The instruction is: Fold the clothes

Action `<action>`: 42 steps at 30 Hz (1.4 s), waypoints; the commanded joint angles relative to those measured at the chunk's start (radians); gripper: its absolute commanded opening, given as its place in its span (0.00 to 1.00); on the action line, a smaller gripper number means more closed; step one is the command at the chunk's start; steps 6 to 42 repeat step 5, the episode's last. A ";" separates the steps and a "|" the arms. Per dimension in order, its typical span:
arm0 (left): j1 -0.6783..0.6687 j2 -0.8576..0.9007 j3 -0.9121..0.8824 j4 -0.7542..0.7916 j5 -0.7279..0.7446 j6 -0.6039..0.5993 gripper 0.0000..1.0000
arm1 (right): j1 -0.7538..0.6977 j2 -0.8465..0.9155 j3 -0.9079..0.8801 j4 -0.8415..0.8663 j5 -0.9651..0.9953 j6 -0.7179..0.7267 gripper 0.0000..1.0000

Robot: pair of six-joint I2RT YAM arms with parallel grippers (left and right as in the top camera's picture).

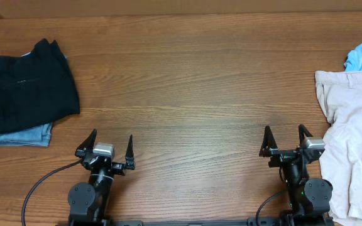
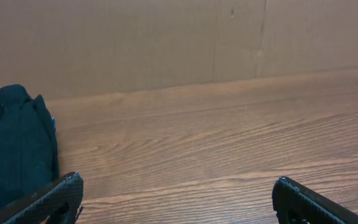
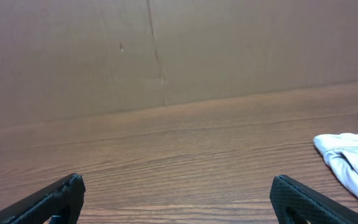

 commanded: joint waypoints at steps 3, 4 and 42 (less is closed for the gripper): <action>0.006 -0.011 -0.006 0.004 0.014 0.023 1.00 | -0.005 -0.007 -0.010 0.006 -0.005 -0.008 1.00; 0.006 -0.011 -0.006 0.004 0.014 0.023 1.00 | -0.005 -0.007 -0.010 0.006 -0.005 -0.007 1.00; 0.006 -0.011 -0.006 0.004 0.014 0.023 1.00 | -0.005 -0.007 -0.010 0.006 -0.005 -0.007 1.00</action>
